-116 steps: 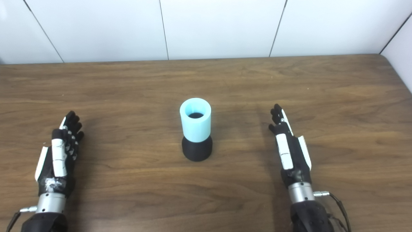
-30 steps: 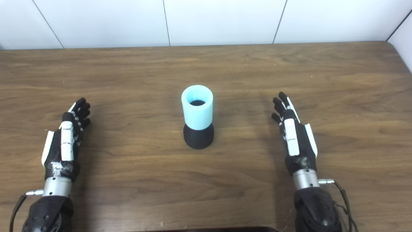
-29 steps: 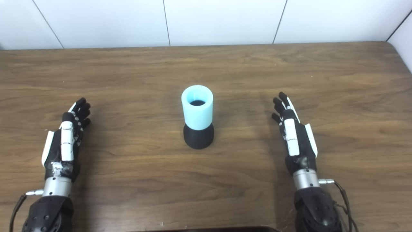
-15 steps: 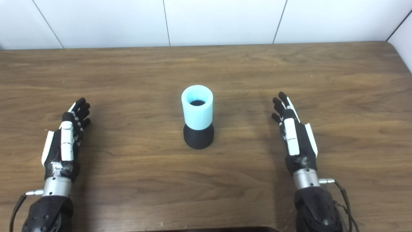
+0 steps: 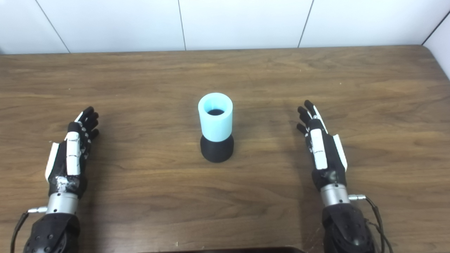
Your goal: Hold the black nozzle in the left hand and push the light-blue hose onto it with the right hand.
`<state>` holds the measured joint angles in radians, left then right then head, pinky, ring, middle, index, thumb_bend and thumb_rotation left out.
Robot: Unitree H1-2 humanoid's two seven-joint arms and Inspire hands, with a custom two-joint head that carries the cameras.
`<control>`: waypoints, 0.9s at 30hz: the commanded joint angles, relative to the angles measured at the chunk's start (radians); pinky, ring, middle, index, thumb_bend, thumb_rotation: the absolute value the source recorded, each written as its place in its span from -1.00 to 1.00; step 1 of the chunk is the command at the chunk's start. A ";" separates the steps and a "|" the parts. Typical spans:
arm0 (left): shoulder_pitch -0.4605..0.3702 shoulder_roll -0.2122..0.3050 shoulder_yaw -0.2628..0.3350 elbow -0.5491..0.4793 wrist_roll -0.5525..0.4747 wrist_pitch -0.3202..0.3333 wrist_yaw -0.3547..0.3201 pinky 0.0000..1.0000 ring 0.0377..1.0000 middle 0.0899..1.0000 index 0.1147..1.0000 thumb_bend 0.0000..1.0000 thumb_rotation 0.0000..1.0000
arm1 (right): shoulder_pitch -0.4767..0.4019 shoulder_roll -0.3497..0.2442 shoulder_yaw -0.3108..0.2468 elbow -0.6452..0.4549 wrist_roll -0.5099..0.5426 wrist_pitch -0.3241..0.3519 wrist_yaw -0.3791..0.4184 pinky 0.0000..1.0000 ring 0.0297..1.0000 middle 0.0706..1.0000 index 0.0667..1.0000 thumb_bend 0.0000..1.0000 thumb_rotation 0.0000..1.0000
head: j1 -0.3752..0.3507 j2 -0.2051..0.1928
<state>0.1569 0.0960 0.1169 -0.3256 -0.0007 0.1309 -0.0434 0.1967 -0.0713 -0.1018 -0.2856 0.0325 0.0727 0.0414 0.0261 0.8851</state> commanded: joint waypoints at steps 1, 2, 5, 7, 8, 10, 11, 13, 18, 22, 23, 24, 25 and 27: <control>0.020 0.008 -0.011 -0.023 0.003 -0.006 -0.004 0.88 0.90 0.83 0.83 -0.08 1.00 | -0.001 -0.010 -0.003 -0.034 0.001 -0.001 -0.004 0.83 0.89 0.82 0.87 0.13 1.00 | 0.001 0.000; 0.020 0.008 -0.011 -0.024 0.004 -0.004 -0.004 0.88 0.90 0.83 0.82 -0.07 1.00 | -0.002 -0.011 -0.002 -0.034 0.002 -0.001 -0.003 0.83 0.89 0.82 0.87 0.12 1.00 | 0.001 0.000; 0.020 0.008 -0.013 -0.025 0.011 -0.001 -0.002 0.87 0.89 0.83 0.82 -0.08 1.00 | -0.001 -0.010 -0.002 -0.036 0.001 0.002 -0.003 0.85 0.89 0.83 0.87 0.14 1.00 | 0.001 0.000; 0.020 0.007 -0.013 -0.025 0.017 0.001 0.000 0.86 0.89 0.83 0.83 -0.08 1.00 | -0.002 -0.009 -0.004 -0.037 0.003 0.005 -0.005 0.85 0.89 0.83 0.87 0.14 1.00 | 0.001 0.000; 0.020 0.007 -0.014 -0.026 0.020 0.004 0.001 0.86 0.89 0.83 0.83 -0.07 1.00 | -0.002 -0.008 -0.004 -0.038 0.006 0.005 -0.005 0.85 0.89 0.83 0.87 0.14 1.00 | 0.001 0.000; 0.022 0.007 -0.014 -0.027 0.021 0.003 0.000 0.86 0.89 0.83 0.83 -0.07 1.00 | -0.001 -0.008 -0.004 -0.037 0.006 0.002 -0.004 0.85 0.90 0.83 0.87 0.13 1.00 | 0.001 -0.012; 0.023 0.008 -0.015 -0.026 0.020 -0.001 -0.001 0.86 0.88 0.83 0.83 -0.06 1.00 | 0.001 -0.008 -0.003 -0.039 0.001 0.003 -0.005 0.85 0.90 0.83 0.87 0.13 1.00 | 0.001 -0.012; 0.025 0.011 -0.017 -0.024 0.028 -0.007 -0.001 0.87 0.88 0.82 0.83 -0.08 1.00 | 0.004 -0.012 0.002 -0.039 -0.015 -0.003 -0.006 0.83 0.88 0.82 0.87 0.14 1.00 | 0.002 -0.026; 0.036 0.012 -0.025 -0.006 0.035 -0.028 -0.005 0.91 0.90 0.84 0.84 -0.10 0.96 | 0.010 -0.011 0.000 -0.023 -0.004 -0.014 -0.001 0.84 0.88 0.83 0.88 0.09 1.00 | 0.018 -0.074; 0.044 0.007 -0.031 0.007 0.038 -0.041 -0.007 0.90 0.90 0.85 0.84 -0.08 0.90 | 0.015 -0.006 -0.005 -0.008 0.010 -0.023 -0.003 0.88 0.90 0.84 0.89 0.09 1.00 | 0.038 -0.114; 0.045 0.006 -0.032 0.011 0.040 -0.046 -0.007 0.89 0.91 0.85 0.84 -0.08 0.86 | 0.016 -0.007 -0.005 -0.004 0.010 -0.027 -0.004 0.87 0.90 0.84 0.89 0.08 1.00 | 0.042 -0.124; 0.047 0.006 -0.034 0.013 0.046 -0.046 -0.006 0.89 0.91 0.84 0.84 -0.08 0.85 | 0.017 -0.007 -0.004 0.001 0.010 -0.034 -0.003 0.87 0.90 0.83 0.89 0.08 1.00 | 0.046 -0.133; 0.050 0.005 -0.037 0.015 0.055 -0.047 -0.004 0.89 0.91 0.85 0.83 -0.06 0.83 | 0.018 -0.009 -0.002 0.007 0.005 -0.043 -0.004 0.86 0.90 0.84 0.90 0.08 1.00 | 0.047 -0.142; 0.052 0.004 -0.039 0.021 0.065 -0.053 -0.001 0.89 0.90 0.84 0.82 -0.05 0.81 | 0.019 -0.012 0.000 0.023 0.001 -0.065 -0.002 0.84 0.89 0.83 0.91 0.08 1.00 | 0.049 -0.158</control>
<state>0.1592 0.0960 0.0973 -0.3015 0.0519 0.0908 -0.0423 0.2005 -0.0719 -0.1006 -0.2633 0.0354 0.0345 0.0393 0.0736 0.7257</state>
